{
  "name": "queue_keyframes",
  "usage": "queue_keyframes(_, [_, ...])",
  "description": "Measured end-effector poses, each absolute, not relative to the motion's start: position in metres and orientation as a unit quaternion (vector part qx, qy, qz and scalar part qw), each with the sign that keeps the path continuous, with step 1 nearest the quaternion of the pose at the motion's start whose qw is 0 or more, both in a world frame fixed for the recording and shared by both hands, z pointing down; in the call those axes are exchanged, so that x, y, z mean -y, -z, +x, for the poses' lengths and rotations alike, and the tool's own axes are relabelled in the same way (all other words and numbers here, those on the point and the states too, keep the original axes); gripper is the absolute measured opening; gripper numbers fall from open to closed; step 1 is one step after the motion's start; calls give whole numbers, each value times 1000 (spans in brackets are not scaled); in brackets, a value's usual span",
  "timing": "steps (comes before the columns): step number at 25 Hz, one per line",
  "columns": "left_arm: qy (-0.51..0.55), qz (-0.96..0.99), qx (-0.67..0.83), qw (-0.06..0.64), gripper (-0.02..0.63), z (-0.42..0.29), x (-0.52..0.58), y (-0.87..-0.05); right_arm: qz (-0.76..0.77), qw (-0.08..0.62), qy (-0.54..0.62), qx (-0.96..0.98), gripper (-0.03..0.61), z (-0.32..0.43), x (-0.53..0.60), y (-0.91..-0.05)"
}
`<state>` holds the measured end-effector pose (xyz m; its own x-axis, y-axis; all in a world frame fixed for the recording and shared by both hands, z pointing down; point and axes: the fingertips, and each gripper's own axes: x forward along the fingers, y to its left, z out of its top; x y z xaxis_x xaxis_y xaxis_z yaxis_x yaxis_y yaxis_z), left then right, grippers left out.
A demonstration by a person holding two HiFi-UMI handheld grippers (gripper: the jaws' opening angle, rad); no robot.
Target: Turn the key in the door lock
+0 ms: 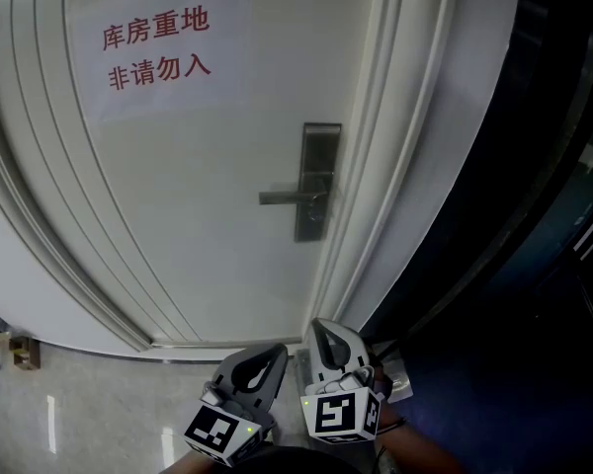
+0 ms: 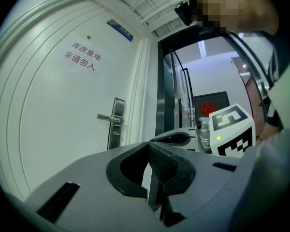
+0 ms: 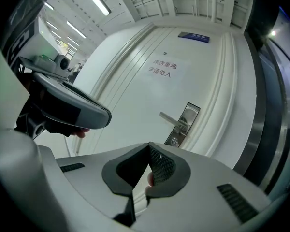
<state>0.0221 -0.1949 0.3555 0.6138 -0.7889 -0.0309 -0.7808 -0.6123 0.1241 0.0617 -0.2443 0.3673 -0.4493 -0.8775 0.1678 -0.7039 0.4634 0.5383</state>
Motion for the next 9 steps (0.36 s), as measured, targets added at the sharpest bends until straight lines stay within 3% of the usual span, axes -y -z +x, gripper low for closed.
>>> queue_keyframes(9, [43,897,438,51,3,21,195,-354,474,214,189,833,14,58,245,-367])
